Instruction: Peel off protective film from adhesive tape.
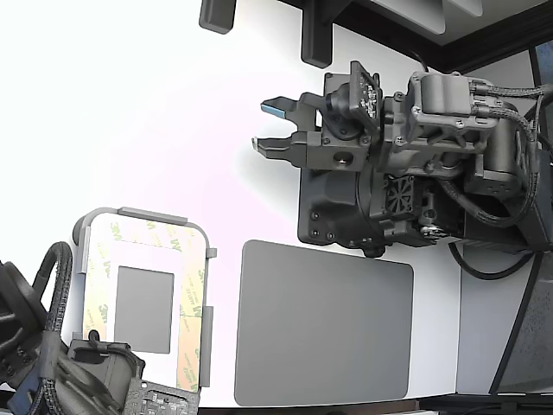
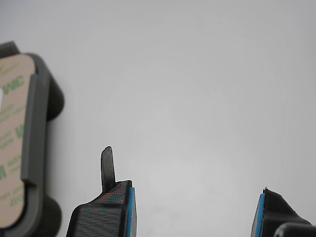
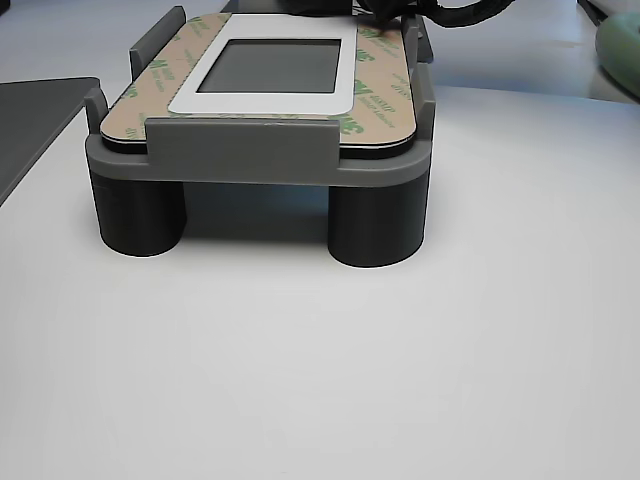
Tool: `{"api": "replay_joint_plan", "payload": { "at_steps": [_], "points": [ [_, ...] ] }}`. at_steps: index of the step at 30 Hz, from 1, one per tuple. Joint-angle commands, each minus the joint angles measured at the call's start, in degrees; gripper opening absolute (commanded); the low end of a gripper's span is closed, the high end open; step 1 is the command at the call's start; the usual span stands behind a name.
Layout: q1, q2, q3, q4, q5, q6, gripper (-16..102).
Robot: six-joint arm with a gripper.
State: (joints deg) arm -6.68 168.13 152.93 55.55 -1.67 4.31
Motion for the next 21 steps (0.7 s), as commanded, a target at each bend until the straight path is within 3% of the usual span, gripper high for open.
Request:
{"api": "replay_joint_plan", "payload": {
  "at_steps": [1,16,21],
  "points": [
    [-4.2,-2.4,0.4,-8.8,-26.5,-68.6,-11],
    [-4.1,-1.1,0.4,-7.6,-26.9,-73.5,-11],
    [-1.2,-3.6,0.1,-12.8,-24.7,-76.2,-11]
  ]
}}
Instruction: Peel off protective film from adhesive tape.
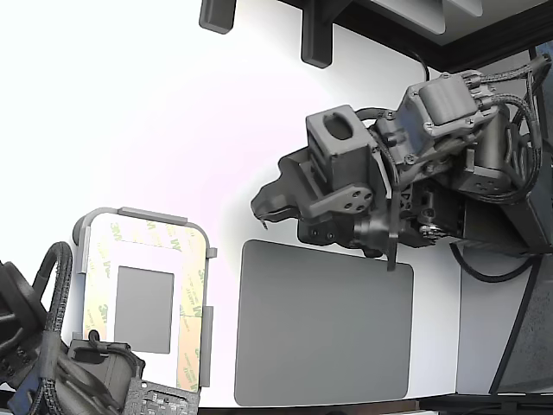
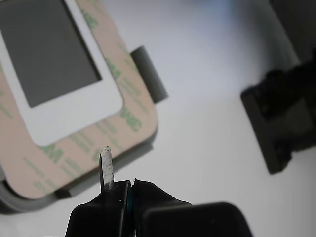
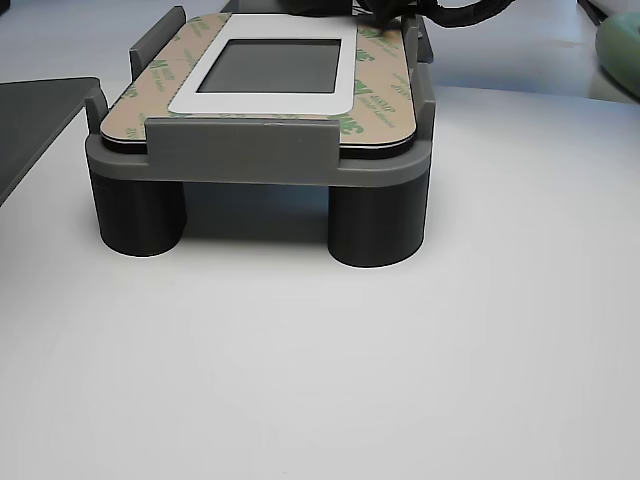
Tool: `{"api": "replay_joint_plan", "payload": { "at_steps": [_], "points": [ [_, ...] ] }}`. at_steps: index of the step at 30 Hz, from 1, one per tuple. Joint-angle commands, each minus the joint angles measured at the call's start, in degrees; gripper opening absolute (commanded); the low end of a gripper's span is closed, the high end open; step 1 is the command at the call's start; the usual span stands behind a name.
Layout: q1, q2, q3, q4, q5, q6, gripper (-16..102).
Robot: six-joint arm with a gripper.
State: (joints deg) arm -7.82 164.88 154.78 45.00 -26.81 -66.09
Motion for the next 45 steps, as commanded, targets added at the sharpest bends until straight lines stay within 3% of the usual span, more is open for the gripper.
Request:
{"api": "replay_joint_plan", "payload": {
  "at_steps": [1,8,13,20,24,32,41,45],
  "points": [
    [-0.1,-1.3,-2.0,-3.1,0.4,-6.4,-11],
    [0.2,-20.7,-13.4,-5.1,-1.1,-14.4,-11],
    [5.3,-33.2,-24.1,-1.9,2.5,-18.5,-11],
    [12.9,-42.3,-29.0,-3.3,8.2,-21.8,-11],
    [14.3,-44.9,-30.1,-4.0,8.8,-25.6,-11],
    [13.4,-53.0,-44.6,13.3,9.1,-44.0,-10],
    [21.4,-53.3,-40.8,4.7,13.4,-38.0,-11],
    [22.9,-53.0,-37.7,-0.2,12.3,-37.1,-11]
  ]
}}
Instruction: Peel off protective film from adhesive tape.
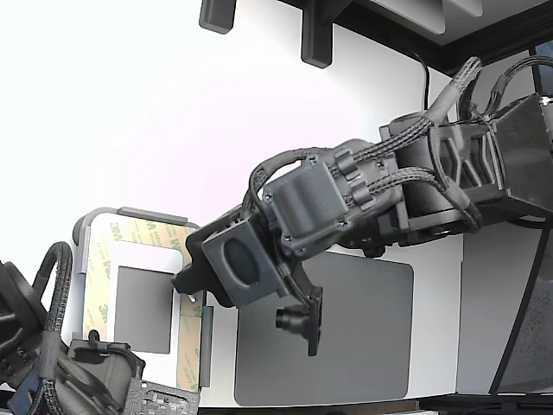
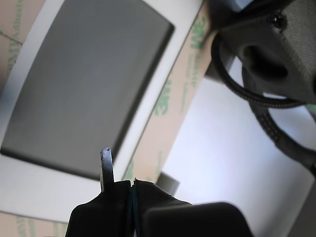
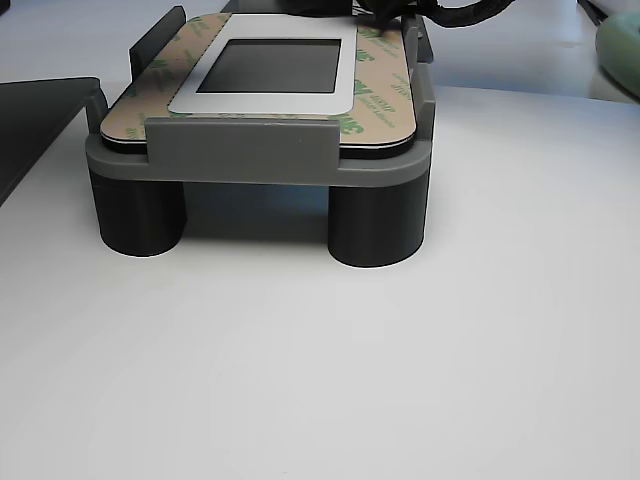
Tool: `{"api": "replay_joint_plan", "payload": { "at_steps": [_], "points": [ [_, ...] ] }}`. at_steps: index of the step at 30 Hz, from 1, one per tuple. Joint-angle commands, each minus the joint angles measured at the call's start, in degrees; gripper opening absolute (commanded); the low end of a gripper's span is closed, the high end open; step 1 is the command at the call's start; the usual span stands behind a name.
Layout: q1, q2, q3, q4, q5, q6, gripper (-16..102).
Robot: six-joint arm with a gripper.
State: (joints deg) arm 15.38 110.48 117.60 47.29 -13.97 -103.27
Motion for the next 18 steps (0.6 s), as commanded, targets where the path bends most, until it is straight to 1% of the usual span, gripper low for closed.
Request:
{"api": "replay_joint_plan", "payload": {
  "at_steps": [1,4,8,13,18],
  "points": [
    [-0.3,1.0,-0.5,-2.9,-1.2,-0.4,-11],
    [0.5,-0.4,-1.0,-3.9,-1.8,-1.0,-11],
    [3.3,-2.0,1.3,-8.6,-0.4,-0.2,-11],
    [4.1,-4.6,2.3,-12.2,-1.6,-1.9,-11],
    [5.1,-5.3,4.3,-15.2,-1.5,-4.5,-11]
  ]
}}
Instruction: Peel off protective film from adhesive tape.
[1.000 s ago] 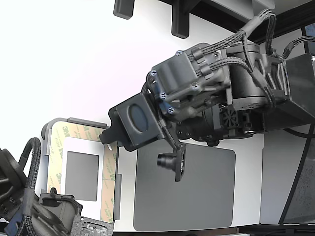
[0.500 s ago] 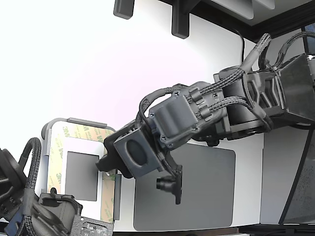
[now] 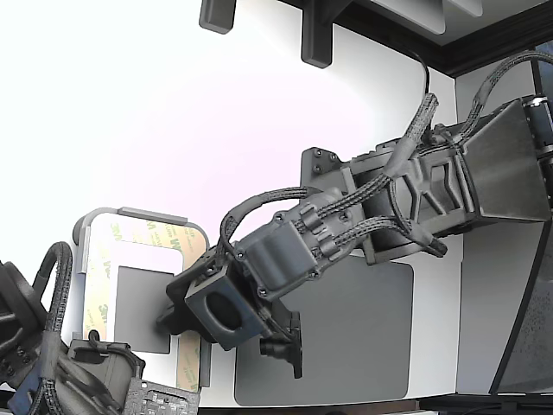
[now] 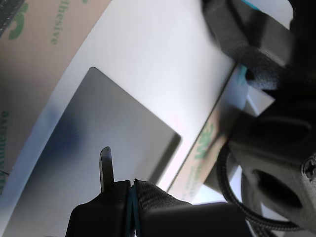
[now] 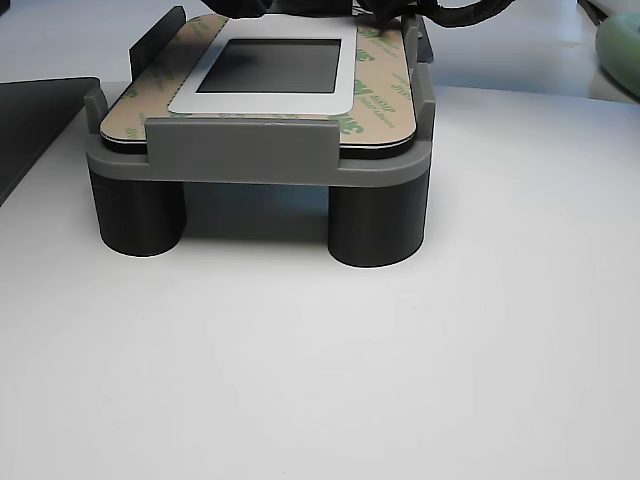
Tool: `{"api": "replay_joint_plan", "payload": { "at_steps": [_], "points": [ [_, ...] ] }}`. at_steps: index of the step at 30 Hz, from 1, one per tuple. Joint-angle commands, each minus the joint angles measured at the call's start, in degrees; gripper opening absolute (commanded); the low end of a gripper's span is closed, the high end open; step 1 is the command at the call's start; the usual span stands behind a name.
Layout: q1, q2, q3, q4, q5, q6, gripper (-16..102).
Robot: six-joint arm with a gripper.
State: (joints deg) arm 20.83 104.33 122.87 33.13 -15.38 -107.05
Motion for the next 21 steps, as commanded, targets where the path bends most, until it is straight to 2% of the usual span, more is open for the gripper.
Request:
{"api": "replay_joint_plan", "payload": {
  "at_steps": [1,6,12,21],
  "points": [
    [-0.1,0.7,-0.6,-1.8,0.2,-1.1,-11],
    [1.3,-2.2,-2.5,-2.5,1.1,-3.5,-11],
    [2.4,-4.4,-6.6,-0.3,1.1,-5.7,-11],
    [3.8,-4.4,-4.9,-1.0,0.4,-11.0,-11]
  ]
}}
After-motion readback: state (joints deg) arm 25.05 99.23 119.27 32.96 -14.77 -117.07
